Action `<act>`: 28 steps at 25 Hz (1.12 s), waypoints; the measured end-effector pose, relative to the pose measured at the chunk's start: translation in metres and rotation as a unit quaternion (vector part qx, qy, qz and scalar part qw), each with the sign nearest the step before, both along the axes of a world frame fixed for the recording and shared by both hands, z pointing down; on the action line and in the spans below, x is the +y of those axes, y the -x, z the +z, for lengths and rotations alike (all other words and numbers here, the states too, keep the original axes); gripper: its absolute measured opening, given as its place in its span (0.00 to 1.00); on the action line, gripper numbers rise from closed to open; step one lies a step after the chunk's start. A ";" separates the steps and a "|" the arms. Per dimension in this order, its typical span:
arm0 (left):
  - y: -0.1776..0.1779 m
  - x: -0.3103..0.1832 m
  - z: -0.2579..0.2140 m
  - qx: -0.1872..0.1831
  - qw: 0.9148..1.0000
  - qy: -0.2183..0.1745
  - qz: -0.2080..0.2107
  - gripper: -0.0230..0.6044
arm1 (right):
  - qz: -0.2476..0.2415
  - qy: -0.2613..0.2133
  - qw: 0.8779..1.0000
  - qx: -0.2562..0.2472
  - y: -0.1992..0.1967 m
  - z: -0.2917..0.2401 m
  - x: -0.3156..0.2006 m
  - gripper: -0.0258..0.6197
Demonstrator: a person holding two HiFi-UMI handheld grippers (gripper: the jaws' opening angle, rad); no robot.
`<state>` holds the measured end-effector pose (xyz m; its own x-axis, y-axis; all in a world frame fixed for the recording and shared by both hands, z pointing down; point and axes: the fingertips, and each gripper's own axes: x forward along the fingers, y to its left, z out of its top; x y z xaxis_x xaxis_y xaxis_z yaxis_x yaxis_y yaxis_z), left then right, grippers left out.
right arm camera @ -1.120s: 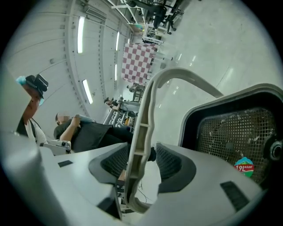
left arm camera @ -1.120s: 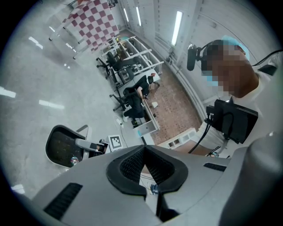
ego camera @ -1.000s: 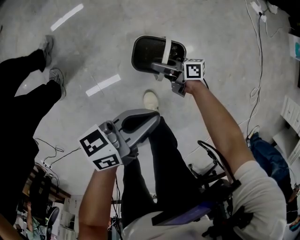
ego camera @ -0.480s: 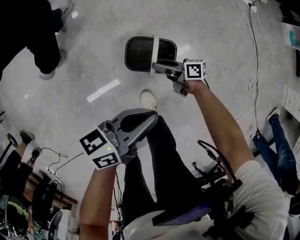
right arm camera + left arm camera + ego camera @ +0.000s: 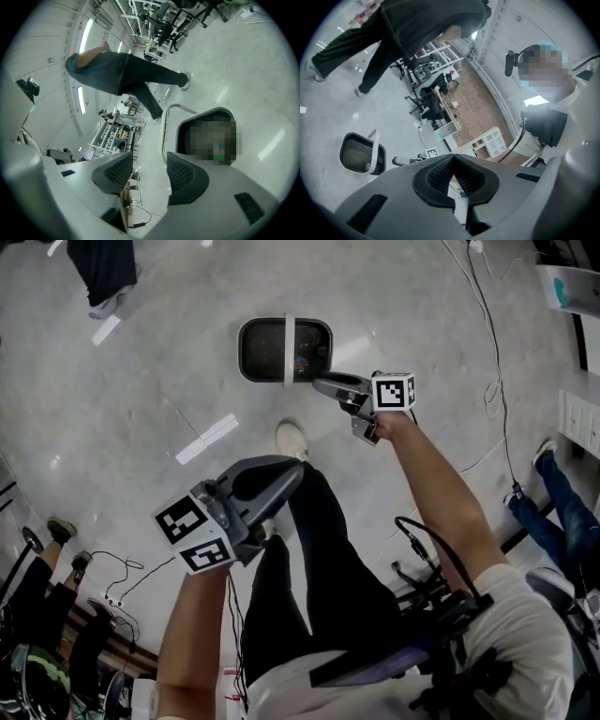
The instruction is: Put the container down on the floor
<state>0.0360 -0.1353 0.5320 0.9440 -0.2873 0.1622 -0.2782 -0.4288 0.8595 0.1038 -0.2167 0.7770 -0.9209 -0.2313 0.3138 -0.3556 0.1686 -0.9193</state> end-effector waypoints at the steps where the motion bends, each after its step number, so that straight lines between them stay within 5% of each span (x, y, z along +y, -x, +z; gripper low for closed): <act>1: 0.001 0.005 -0.006 0.001 1.000 -0.005 0.003 0.05 | 0.000 -0.006 1.000 0.006 -0.001 -0.009 0.005 0.36; 3: 0.002 0.017 -0.018 0.004 1.000 -0.015 0.010 0.05 | 0.000 -0.021 1.000 0.018 -0.002 -0.031 0.016 0.35; 5: 0.002 0.032 -0.031 0.003 1.000 -0.024 0.020 0.05 | 0.004 -0.035 0.999 0.030 -0.003 -0.055 0.029 0.17; 8: 0.010 0.055 -0.051 0.003 0.999 -0.032 0.023 0.05 | 0.009 -0.051 0.997 0.050 0.000 -0.085 0.054 0.08; 17: 0.054 0.137 -0.113 0.004 0.999 -0.046 0.025 0.05 | -0.032 -0.090 0.995 0.039 0.064 -0.204 0.151 0.06; 28: 0.071 0.222 -0.211 0.027 0.993 -0.097 0.057 0.05 | -0.020 -0.179 0.983 0.032 0.101 -0.367 0.229 0.06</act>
<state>-0.0347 0.0871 0.3211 0.9779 -0.1994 0.0625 -0.1745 -0.6144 0.7694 0.0031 0.0126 0.4102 -0.9121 -0.3022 0.2771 -0.3982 0.4916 -0.7744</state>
